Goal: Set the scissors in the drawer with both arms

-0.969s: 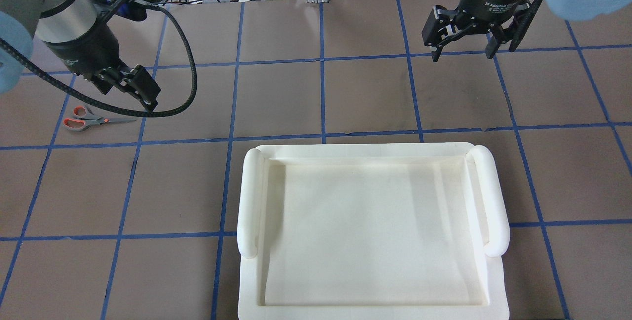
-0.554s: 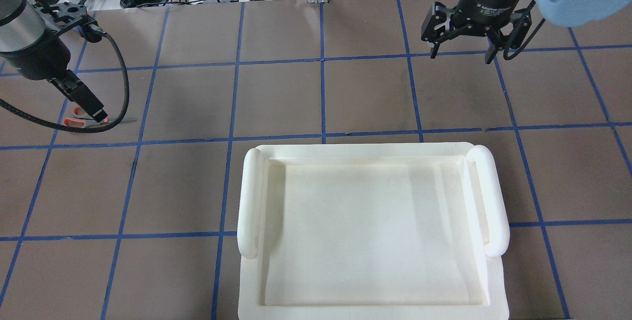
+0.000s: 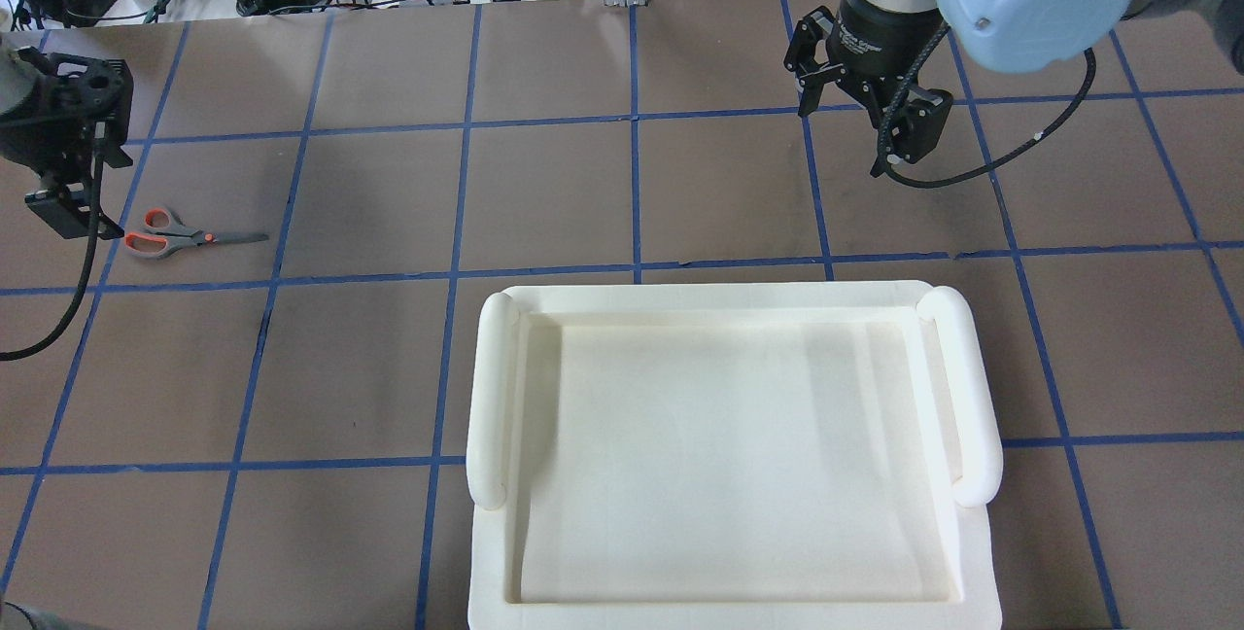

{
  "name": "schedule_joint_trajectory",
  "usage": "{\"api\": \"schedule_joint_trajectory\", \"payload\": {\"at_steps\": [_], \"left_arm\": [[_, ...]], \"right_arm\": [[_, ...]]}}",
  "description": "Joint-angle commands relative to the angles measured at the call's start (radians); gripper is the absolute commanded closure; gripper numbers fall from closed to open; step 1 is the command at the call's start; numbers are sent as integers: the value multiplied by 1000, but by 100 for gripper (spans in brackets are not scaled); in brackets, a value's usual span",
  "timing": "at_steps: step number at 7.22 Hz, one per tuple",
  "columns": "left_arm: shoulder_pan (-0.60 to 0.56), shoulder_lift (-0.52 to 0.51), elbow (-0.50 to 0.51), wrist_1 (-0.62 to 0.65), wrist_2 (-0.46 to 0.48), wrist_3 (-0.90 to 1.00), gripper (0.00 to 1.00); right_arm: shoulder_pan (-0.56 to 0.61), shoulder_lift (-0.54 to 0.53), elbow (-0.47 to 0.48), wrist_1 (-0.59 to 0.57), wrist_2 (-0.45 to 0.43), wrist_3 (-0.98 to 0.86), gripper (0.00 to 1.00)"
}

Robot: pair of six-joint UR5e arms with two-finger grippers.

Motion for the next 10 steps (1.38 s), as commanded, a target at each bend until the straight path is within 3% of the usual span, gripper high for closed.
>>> {"api": "schedule_joint_trajectory", "payload": {"at_steps": [1,3,5,10], "left_arm": [[39,-111,4,110,-15,254,0],[62,-181,5,182,-35,325,0],[67,-234,7,257,-32,354,0],[76,-310,4,288,-54,425,2]], "right_arm": [[94,73,-1,-7,0,289,0],[157,121,-1,1,15,498,0],[170,150,-2,4,119,624,0],[202,190,-2,36,124,709,0]]}}
